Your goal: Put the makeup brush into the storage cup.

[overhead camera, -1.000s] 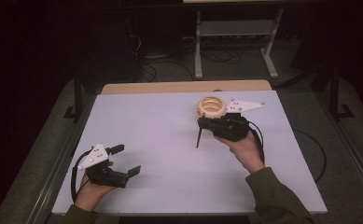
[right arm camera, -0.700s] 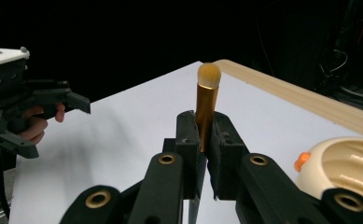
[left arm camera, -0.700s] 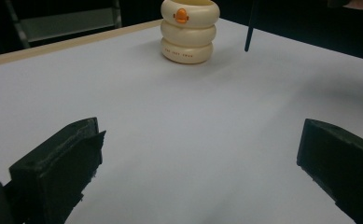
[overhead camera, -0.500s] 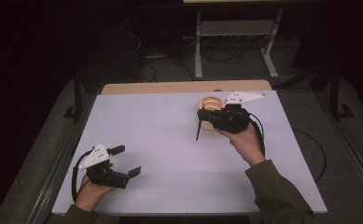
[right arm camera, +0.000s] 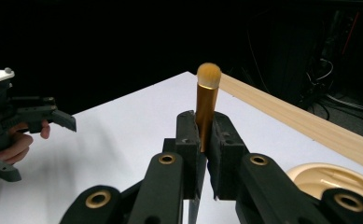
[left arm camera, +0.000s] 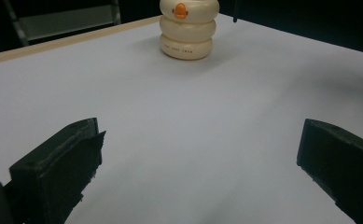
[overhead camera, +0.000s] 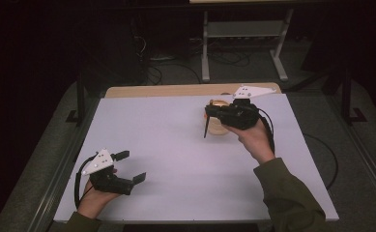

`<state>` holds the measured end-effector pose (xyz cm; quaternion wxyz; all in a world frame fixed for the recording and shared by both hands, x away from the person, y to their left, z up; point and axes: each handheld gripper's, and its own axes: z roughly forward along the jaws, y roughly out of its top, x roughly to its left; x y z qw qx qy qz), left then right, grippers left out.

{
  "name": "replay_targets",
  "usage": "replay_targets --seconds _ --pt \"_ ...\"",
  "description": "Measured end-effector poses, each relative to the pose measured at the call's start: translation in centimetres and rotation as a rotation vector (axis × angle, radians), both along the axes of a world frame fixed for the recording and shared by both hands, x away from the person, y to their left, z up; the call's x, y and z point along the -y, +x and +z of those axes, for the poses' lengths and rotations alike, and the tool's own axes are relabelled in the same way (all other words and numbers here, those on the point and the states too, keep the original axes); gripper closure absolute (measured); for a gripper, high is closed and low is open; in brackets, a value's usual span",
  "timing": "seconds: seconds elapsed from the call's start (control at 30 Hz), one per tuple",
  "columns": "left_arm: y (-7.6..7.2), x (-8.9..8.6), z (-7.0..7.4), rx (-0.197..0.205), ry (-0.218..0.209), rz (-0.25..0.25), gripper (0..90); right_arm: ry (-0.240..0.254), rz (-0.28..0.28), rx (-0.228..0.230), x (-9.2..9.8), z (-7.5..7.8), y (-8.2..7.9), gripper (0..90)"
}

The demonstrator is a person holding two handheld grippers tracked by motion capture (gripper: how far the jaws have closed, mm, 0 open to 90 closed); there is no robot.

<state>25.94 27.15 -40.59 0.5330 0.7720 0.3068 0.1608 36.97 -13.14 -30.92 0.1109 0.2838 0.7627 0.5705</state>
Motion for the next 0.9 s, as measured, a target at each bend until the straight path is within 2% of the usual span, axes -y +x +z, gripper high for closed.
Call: replay_targets --seconds 0.6,0.9 --pt "-0.1 0.0 0.1 0.005 -0.004 0.0 0.0 -0.01 -0.043 0.014 0.4 1.5 1.8 82.4" --pt "-0.1 0.1 0.1 0.006 -0.009 -0.004 0.0 -0.015 -0.085 0.03 0.7 1.8 2.7 82.5"
